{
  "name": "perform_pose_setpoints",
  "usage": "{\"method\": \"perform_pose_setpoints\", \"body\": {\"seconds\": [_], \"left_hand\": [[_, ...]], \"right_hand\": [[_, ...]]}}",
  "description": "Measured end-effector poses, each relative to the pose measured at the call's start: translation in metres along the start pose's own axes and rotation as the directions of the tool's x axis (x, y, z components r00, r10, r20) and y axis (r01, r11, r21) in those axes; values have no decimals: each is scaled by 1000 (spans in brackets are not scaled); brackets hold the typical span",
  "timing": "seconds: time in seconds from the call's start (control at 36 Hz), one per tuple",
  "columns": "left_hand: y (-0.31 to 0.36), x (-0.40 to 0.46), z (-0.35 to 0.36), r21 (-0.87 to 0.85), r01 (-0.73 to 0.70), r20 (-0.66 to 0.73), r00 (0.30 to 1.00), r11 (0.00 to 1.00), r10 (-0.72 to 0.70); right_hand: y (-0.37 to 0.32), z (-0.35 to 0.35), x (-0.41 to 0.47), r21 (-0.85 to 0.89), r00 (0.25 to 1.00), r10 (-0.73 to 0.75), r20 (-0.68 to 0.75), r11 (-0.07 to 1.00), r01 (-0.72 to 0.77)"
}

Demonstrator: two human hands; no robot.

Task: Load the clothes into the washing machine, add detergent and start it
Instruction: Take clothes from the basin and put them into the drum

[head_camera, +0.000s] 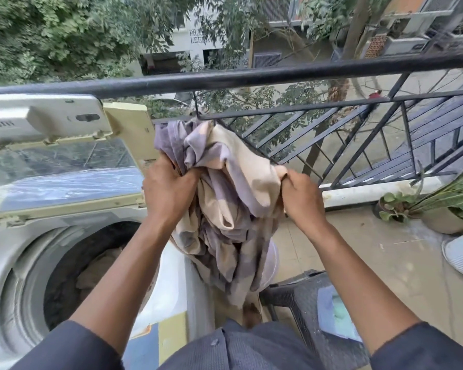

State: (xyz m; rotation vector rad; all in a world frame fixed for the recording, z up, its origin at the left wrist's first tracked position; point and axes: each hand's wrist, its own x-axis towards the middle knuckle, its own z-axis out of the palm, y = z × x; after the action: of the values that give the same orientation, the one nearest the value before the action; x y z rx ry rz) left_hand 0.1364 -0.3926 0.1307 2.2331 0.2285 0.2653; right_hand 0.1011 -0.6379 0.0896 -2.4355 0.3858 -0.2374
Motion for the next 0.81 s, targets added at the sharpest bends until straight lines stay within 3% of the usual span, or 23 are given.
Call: {"method": "perform_pose_setpoints", "body": {"seconds": [0.17,0.31,0.39,0.44,0.53,0.61,0.72,0.81], "left_hand": [[-17,-5,13,19,21,138,990,1000,-24],[-19,-5,14,-247,99,235,971,964,-40],[-15,-5,13,-466,227,517,854,855,55],[-13,-6,12,-414,280,666,742,866,78],[-10,-14,16,-269,152,731,676,951,99],[-8,-30,27,-304,122,672,730,945,122],[-14,-35,42,-302,157,396,918,940,-26],[-12,-31,46,-270,164,301,950,949,-79]], "right_hand": [[-20,-21,0,284,974,16,-226,958,50],[-37,-26,-3,673,977,90,-194,737,66],[-49,-17,-16,767,995,19,-99,639,64],[-54,-8,-21,774,999,-38,-11,632,32],[-63,-2,-27,768,995,-82,56,641,10],[-72,-4,-33,799,973,-169,155,601,-23],[-66,-10,-29,755,913,-273,302,654,-54],[-59,-11,-29,756,887,-341,311,654,-13]]}}
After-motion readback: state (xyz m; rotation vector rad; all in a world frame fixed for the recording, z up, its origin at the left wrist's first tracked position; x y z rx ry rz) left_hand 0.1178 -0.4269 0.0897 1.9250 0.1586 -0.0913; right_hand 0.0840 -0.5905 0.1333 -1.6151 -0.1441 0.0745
